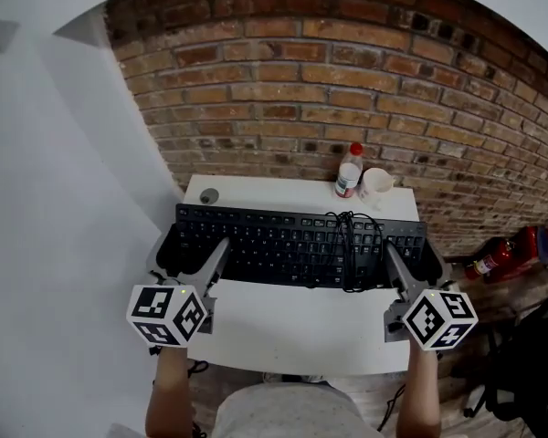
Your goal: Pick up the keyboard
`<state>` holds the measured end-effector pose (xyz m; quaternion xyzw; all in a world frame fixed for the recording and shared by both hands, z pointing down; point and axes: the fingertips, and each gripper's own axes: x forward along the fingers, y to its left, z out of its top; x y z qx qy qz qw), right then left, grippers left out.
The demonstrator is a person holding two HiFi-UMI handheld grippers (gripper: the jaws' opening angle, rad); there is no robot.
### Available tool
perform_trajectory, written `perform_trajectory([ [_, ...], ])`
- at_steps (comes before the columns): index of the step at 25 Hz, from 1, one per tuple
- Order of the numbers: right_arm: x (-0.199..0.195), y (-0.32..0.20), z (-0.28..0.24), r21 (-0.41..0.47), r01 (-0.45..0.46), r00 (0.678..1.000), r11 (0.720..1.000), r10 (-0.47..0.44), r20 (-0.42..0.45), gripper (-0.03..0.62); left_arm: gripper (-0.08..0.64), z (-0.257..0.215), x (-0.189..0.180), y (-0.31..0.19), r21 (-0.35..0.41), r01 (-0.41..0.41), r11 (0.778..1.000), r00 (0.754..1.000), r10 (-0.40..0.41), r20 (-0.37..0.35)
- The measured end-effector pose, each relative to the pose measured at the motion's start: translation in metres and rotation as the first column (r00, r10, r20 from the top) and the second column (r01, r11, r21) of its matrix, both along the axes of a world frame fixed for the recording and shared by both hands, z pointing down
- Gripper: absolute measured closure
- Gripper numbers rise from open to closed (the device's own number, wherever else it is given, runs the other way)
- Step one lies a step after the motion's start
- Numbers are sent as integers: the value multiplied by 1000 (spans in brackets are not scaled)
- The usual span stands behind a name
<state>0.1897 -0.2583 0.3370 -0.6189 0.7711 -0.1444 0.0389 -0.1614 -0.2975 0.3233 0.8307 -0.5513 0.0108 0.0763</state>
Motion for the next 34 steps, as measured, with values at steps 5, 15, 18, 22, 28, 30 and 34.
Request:
perform_trajectory([
  [5, 0, 4, -41, 82, 1, 1000, 997, 0, -15, 225, 129, -38, 0, 5, 75, 2, 997, 1000, -1, -16],
  [15, -4, 11, -69, 168, 8, 1000, 986, -4, -25, 227, 127, -64, -5, 14, 149, 13, 989, 999, -8, -31],
  [18, -4, 10, -68, 163, 7, 1000, 987, -2, -30, 227, 127, -61, -5, 13, 141, 12, 990, 999, -7, -35],
  [22, -5, 8, -68, 160, 11, 1000, 987, -7, -29, 229, 127, -61, -5, 12, 137, 16, 990, 999, -11, -34],
  [28, -5, 8, -68, 158, 17, 1000, 987, -14, -24, 230, 127, -62, -6, 13, 139, 21, 990, 999, -17, -31],
  [30, -5, 7, -68, 156, 18, 1000, 988, -14, -26, 230, 127, -61, -6, 13, 137, 22, 990, 999, -18, -33],
  [34, -6, 6, -70, 158, 21, 999, 987, -17, -30, 230, 127, -61, -7, 13, 131, 26, 991, 999, -21, -39],
])
